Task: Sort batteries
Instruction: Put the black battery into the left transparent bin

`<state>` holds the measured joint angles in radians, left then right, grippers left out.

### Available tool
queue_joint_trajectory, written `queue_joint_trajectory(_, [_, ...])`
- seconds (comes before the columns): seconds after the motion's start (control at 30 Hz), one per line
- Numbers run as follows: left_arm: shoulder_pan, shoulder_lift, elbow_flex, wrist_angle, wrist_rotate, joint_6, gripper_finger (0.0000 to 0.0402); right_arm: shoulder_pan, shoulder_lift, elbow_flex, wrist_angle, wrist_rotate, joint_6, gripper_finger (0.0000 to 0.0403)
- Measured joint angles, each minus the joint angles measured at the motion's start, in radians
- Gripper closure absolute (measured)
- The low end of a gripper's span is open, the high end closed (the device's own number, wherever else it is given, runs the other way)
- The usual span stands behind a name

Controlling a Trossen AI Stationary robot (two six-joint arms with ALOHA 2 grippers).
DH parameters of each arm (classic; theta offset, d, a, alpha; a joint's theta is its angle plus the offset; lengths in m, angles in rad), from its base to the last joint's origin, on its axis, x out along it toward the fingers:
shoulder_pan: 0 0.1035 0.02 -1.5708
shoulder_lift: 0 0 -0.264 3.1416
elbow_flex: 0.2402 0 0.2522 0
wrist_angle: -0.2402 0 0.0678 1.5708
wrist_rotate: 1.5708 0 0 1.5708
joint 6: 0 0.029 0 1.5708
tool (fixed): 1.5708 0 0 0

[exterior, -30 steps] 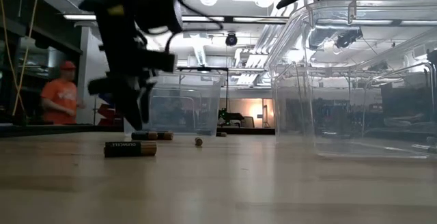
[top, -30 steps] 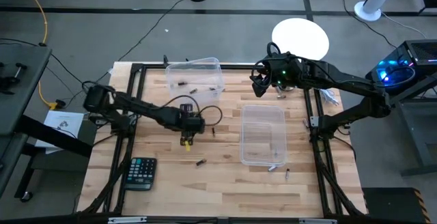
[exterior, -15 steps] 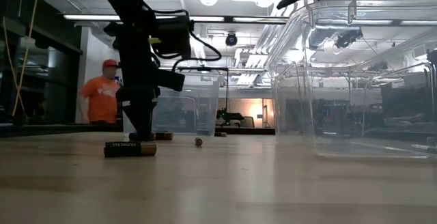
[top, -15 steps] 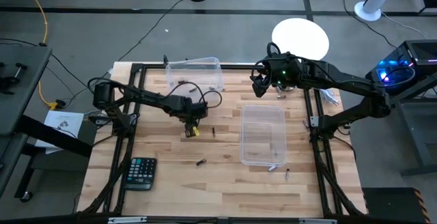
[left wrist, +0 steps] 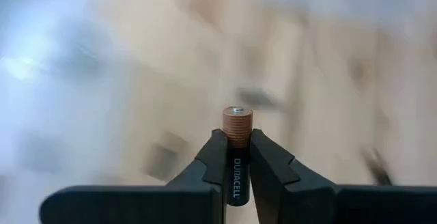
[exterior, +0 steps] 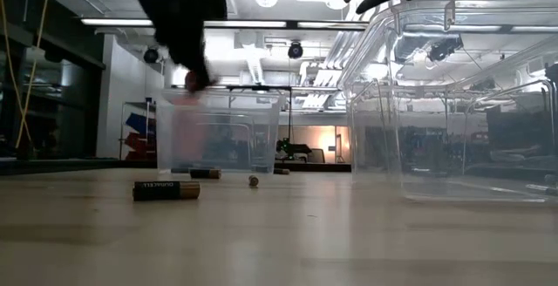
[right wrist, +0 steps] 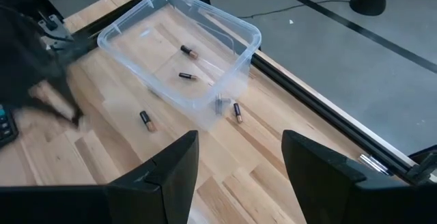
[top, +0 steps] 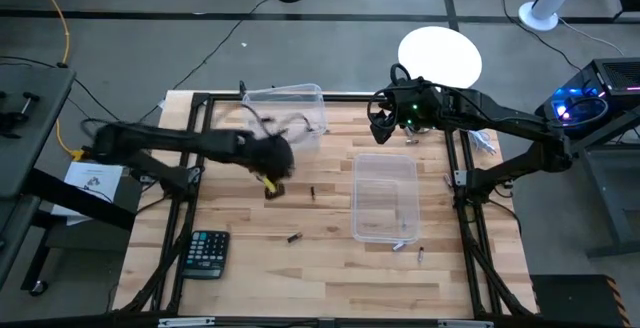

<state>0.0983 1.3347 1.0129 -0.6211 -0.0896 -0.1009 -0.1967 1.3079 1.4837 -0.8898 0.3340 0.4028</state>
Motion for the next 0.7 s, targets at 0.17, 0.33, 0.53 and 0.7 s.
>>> queue_joint_trajectory(0.17, [0.102, -0.09, 0.009, 0.048, -0.316, 0.11, 0.0369, 0.0, 0.0, 0.0, 0.009, 0.0, 0.0, 0.0197])
queue_joint_trajectory(0.33, [0.268, -0.031, 0.014, 0.042, -0.24, 0.172, 0.0294, 0.0, 0.0, 0.0, 0.039, 0.0, 0.0, 0.0197])
queue_joint_trajectory(0.53, [0.263, 0.002, 0.177, -0.008, -0.128, 0.213, 0.0207, 0.0, 0.0, 0.0, 0.041, 0.0, 0.0, 0.0197])
queue_joint_trajectory(0.7, [0.143, 0.014, 0.211, 0.058, 0.035, 0.411, 0.0185, 0.0, 0.0, 0.0, 0.039, 0.0, 0.0, 0.0197])
